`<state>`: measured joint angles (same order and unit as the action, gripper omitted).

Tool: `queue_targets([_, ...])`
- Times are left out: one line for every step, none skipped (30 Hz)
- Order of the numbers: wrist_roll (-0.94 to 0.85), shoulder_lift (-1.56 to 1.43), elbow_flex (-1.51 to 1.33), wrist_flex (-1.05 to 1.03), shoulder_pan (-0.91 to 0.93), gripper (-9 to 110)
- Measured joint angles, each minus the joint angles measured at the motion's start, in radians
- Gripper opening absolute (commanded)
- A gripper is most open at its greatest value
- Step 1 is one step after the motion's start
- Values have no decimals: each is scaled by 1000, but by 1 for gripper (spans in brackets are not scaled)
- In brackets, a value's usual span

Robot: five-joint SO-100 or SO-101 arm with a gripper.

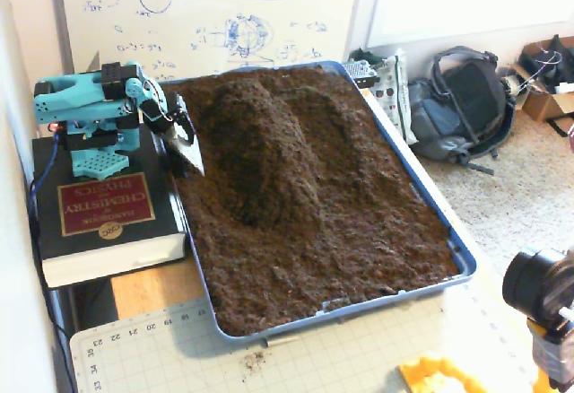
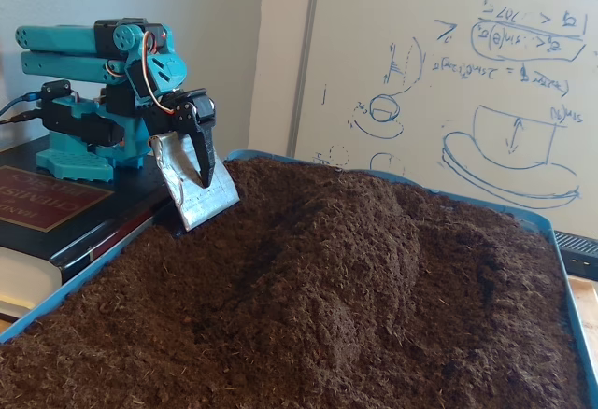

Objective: Build a berm.

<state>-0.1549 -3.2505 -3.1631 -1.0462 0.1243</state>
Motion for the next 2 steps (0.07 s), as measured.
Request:
queue_targets([0,0,0,0,0,1])
queue_targets([0,0,0,0,0,1])
